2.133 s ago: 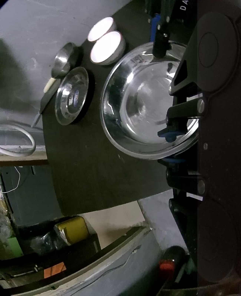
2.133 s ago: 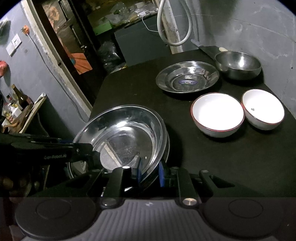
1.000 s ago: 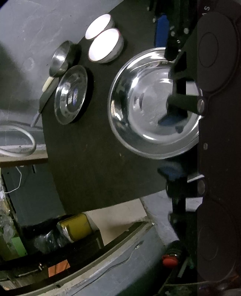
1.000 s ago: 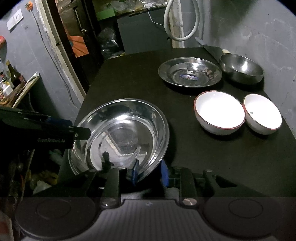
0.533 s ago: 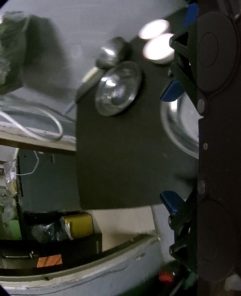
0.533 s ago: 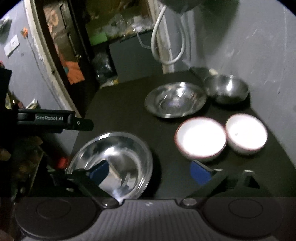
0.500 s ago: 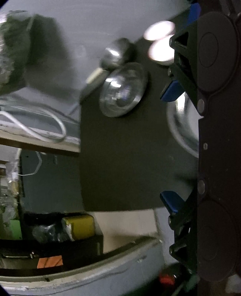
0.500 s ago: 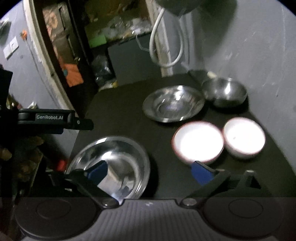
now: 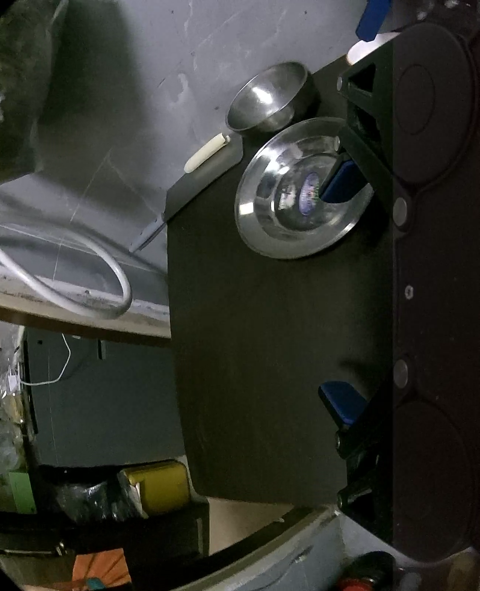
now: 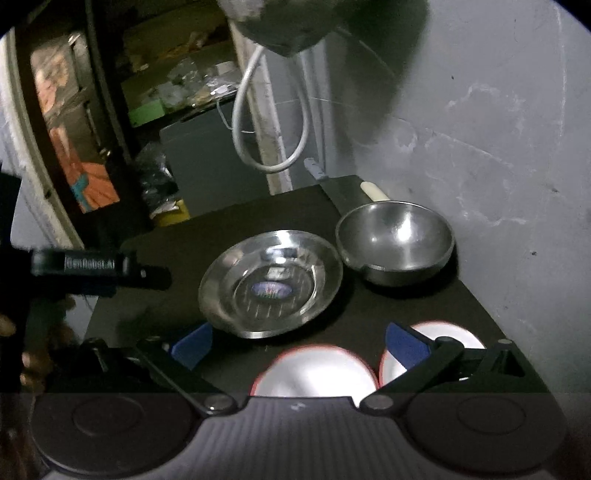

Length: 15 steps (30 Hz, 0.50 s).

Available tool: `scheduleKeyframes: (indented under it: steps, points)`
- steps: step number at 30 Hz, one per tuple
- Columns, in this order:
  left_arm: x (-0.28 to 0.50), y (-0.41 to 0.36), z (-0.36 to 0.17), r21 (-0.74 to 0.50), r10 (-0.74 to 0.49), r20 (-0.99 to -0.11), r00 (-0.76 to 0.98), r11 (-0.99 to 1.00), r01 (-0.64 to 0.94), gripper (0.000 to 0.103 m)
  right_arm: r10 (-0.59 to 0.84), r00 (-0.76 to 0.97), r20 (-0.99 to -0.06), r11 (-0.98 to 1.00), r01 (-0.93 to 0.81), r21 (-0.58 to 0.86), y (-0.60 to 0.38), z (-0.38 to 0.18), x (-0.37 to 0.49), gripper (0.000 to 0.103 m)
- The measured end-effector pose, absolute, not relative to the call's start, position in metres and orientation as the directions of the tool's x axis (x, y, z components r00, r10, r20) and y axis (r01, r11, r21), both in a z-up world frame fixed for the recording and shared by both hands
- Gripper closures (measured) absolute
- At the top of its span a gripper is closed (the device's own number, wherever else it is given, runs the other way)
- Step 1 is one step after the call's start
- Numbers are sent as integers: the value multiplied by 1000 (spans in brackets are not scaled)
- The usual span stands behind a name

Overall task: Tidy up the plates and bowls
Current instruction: 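Move both grippers to the rim of the blue-logo steel plate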

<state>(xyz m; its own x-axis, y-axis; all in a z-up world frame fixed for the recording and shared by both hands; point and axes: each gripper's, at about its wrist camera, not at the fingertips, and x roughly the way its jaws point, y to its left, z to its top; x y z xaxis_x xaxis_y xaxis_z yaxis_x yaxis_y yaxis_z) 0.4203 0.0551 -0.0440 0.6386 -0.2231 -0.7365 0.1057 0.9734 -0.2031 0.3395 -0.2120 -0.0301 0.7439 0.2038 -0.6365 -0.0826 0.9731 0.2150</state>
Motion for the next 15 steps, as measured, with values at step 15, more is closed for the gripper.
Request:
scheduleKeyframes:
  steps: [15]
  points:
    - [472, 28, -78, -213, -230, -779, 583, 972, 99, 16, 199, 685, -701, 965, -14, 260, -208, -71, 402, 26]
